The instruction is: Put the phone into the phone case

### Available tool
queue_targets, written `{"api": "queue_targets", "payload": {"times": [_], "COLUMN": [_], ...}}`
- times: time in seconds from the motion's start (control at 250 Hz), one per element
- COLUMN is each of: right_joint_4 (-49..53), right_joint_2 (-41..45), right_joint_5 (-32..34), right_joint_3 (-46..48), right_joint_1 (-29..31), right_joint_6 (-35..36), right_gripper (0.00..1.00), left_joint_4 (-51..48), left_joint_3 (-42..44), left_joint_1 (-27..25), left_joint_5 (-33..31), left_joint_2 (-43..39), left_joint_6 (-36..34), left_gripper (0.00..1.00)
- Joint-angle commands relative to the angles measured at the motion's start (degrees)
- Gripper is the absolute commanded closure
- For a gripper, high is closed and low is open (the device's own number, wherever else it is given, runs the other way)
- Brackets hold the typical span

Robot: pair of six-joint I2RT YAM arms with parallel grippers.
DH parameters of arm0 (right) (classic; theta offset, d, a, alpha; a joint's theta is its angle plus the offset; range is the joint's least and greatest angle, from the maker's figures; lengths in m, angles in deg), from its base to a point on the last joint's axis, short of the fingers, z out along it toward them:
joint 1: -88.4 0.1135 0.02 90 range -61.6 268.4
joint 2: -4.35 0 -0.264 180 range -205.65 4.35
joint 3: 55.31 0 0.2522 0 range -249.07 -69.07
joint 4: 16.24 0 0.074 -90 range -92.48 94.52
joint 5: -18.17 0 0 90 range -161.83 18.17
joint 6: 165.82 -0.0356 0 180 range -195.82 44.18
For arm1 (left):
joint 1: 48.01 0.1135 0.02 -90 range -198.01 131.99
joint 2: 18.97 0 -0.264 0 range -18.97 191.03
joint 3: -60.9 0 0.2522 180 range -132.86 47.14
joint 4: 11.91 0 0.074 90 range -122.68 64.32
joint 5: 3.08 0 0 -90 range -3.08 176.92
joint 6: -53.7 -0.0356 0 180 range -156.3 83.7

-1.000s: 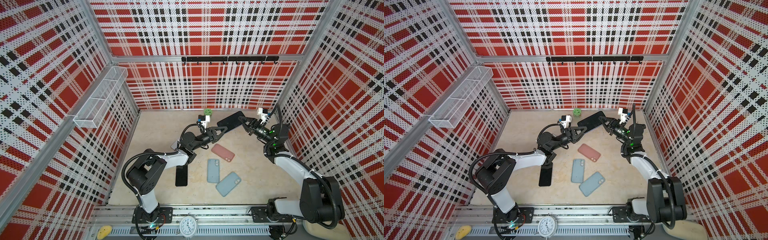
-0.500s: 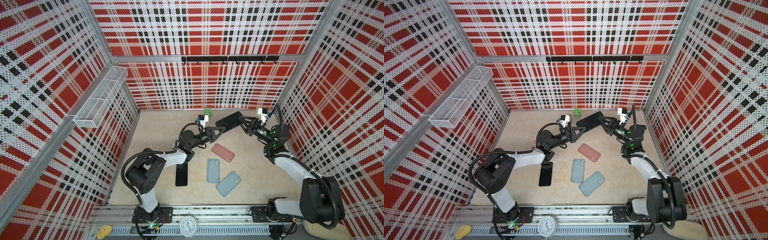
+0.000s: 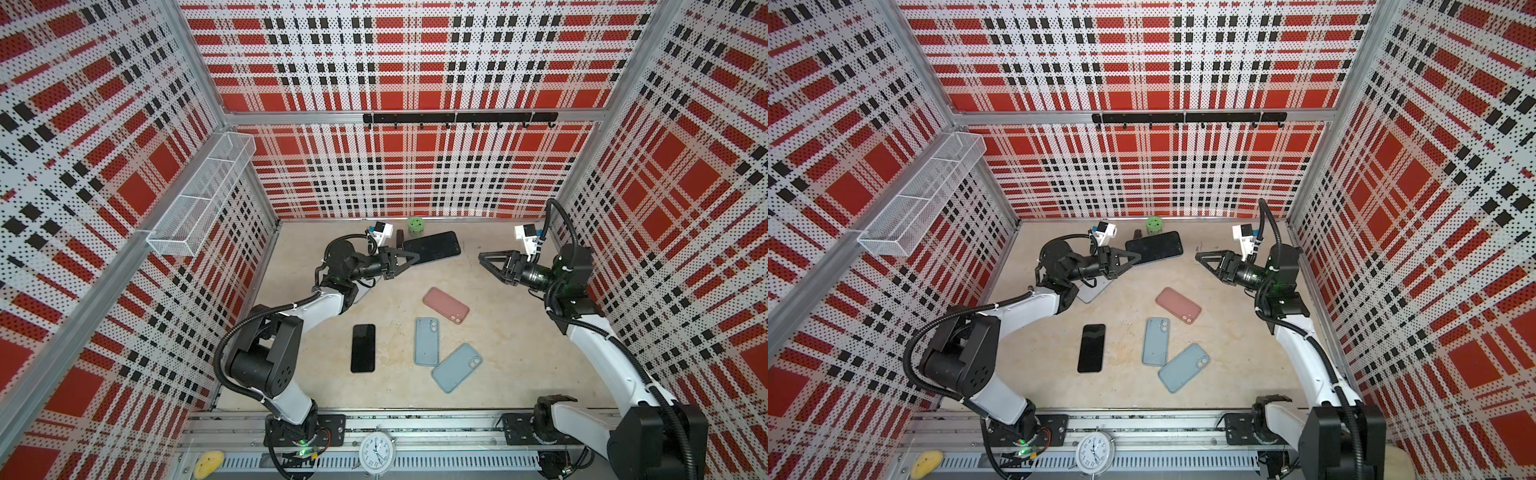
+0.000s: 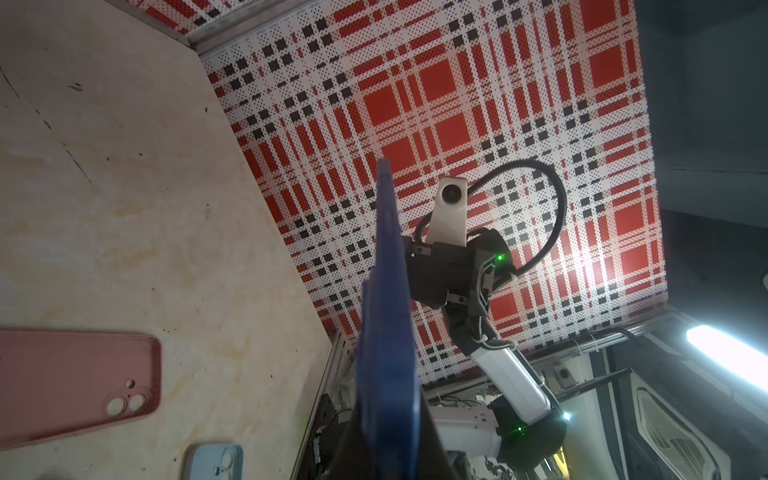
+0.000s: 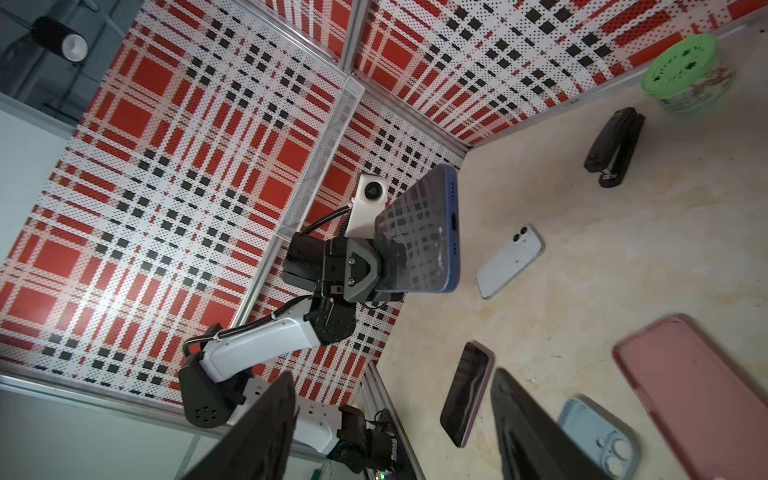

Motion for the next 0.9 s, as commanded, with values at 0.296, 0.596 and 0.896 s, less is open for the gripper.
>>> {"api": "queue_targets", "payload": {"times": [0.296,0.596,0.896], "right_joint_4": [-4.83,-18.4,-15.63], "right_joint_2": [-12.25,-15.51,-15.16], "right_joint_5": [-2.57,-5.05,-4.57], "right_joint_3": [-5.21,-5.04,-4.73], "right_joint_1": [9.05,9.57,9.59], "right_joint_6": [1.95,-7.97,-6.05], "right_gripper": [0.37,0.62,0.88], "left_joint_4": [2.02,2.11,2.1], "left_joint_3": [-0.85,-1.1,-1.59], "left_joint_1": [-1.41,-1.62,-1.32], "left_joint_5": [8.22,9.22,8.89], "left_joint_2": [-2.07,-2.0,-1.08], "left_joint_6": [1.39,1.26,1.16], "left_gripper": [1.0,1.0,1.0]}}
